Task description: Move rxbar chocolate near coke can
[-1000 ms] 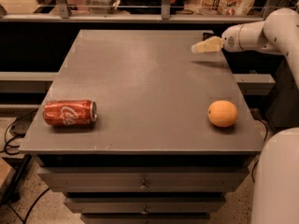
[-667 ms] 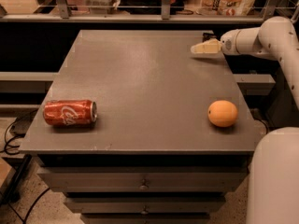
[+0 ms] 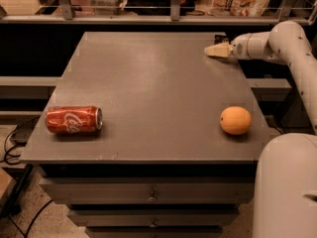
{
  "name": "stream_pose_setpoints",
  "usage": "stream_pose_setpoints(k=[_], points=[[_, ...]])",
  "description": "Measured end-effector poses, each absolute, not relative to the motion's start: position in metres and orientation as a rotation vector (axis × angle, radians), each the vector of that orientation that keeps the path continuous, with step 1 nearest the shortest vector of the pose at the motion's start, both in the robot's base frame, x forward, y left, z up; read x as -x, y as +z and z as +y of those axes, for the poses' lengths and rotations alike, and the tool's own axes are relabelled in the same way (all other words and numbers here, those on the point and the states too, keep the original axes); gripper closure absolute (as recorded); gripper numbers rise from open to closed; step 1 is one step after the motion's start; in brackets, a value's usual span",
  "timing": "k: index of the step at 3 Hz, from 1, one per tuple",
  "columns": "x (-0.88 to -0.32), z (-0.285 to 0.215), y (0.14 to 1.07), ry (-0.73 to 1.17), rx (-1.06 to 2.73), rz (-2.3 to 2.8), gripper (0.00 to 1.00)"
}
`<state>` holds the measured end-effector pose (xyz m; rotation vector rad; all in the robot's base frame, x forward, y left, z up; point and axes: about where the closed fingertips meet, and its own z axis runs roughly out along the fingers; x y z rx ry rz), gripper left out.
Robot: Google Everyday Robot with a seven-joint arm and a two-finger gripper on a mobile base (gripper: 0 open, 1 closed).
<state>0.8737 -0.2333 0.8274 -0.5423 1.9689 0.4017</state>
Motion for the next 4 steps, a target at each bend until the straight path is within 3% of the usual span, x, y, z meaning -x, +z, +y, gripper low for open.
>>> stream_pose_setpoints(k=[1, 4], points=[[-0.8731, -0.2297, 0.8301, 0.397, 0.567, 1.973, 1.0], [-0.8731, -0.2298, 0.8342, 0.396, 0.567, 1.972, 1.0]])
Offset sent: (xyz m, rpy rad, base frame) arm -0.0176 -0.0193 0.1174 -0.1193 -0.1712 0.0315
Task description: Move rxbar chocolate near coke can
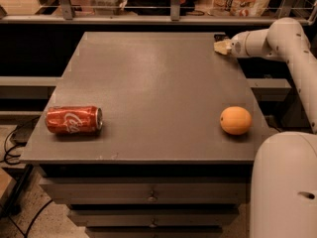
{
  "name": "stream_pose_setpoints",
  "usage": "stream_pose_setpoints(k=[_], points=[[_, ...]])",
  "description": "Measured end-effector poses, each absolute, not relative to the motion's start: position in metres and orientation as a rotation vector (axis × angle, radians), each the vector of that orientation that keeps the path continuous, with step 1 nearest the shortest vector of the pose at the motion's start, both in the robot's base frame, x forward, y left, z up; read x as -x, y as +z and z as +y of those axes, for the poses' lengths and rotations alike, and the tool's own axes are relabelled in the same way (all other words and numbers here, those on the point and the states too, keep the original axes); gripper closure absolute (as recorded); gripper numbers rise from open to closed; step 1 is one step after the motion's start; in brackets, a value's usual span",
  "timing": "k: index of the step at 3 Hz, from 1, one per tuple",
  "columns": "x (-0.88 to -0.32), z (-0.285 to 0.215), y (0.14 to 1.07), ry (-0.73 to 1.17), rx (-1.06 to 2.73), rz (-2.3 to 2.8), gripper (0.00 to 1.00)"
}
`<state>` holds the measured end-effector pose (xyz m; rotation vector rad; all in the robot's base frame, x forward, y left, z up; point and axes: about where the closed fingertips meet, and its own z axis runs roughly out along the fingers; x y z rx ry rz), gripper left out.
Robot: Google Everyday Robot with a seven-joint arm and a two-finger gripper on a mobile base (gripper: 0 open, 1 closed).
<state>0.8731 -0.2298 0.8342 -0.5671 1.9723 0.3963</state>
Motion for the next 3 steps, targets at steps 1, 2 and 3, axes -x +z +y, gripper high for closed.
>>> stream_pose_setpoints(k=[1, 2, 3], points=[[-0.873, -0.2299, 0.8345, 0.396, 0.567, 1.972, 1.0], [-0.873, -0.2299, 0.8345, 0.396, 0.567, 1.972, 1.0], [-0.873, -0.23, 0.8348, 0.395, 0.567, 1.972, 1.0]])
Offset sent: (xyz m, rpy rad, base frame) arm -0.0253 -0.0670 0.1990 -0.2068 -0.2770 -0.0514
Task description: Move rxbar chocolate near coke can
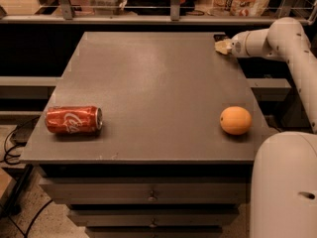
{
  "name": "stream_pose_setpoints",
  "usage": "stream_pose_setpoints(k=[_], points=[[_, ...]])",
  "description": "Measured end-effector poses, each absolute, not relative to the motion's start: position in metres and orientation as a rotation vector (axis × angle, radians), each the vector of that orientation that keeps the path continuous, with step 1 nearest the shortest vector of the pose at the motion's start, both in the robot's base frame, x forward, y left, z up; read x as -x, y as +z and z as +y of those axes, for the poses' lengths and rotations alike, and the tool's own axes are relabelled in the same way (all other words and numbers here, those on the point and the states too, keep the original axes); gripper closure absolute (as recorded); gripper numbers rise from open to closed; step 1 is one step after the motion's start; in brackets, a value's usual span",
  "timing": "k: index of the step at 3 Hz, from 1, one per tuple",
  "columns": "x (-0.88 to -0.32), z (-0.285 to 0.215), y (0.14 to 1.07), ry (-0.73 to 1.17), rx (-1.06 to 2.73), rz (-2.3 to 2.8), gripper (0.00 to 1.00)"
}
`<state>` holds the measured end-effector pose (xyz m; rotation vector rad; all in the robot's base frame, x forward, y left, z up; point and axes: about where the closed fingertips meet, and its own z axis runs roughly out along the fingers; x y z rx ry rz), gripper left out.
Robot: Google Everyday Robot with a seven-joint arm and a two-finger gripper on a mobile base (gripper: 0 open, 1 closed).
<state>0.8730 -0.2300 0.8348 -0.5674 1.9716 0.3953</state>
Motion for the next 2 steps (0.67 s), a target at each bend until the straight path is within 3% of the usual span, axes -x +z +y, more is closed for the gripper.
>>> stream_pose_setpoints(k=[1, 2], points=[[-0.873, -0.2298, 0.8347, 0.395, 0.568, 1.972, 1.0], [-0.8735, -0.2281, 0.8332, 0.398, 0.569, 1.973, 0.82]])
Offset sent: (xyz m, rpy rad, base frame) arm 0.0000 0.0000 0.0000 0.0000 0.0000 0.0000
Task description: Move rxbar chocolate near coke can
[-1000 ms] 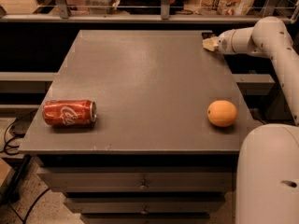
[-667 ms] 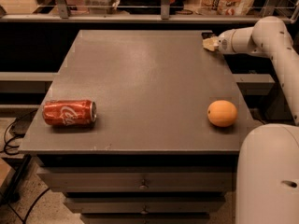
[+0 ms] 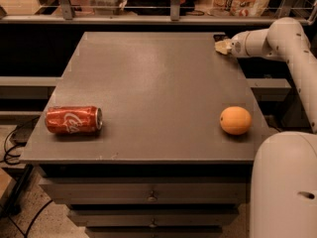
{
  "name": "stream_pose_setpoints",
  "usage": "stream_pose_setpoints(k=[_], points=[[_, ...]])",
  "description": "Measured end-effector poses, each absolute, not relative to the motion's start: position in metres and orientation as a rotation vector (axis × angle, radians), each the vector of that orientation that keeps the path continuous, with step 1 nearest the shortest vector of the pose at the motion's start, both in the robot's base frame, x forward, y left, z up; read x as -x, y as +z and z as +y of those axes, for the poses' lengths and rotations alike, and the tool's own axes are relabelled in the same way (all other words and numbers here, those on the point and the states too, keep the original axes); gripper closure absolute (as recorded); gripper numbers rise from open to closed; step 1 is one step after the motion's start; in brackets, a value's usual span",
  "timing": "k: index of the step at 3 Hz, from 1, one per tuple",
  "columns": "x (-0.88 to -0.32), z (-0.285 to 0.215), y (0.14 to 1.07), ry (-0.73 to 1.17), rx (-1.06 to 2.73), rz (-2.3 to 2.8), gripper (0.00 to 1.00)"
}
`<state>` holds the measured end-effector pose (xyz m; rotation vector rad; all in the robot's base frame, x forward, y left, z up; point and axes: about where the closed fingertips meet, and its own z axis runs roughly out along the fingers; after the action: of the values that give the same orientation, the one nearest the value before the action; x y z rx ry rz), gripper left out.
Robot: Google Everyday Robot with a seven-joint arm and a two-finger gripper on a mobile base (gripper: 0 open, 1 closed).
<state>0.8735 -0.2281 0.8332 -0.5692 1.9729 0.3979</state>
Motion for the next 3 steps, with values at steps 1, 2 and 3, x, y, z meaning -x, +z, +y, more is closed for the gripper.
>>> stream_pose_setpoints(k=[1, 2, 3], points=[[-0.8736, -0.228, 0.8331, 0.398, 0.569, 1.973, 0.59], [-0.8736, -0.2278, 0.8335, 0.398, 0.569, 1.973, 0.35], [-0.8742, -0.2296, 0.8352, 0.398, 0.57, 1.973, 0.04]])
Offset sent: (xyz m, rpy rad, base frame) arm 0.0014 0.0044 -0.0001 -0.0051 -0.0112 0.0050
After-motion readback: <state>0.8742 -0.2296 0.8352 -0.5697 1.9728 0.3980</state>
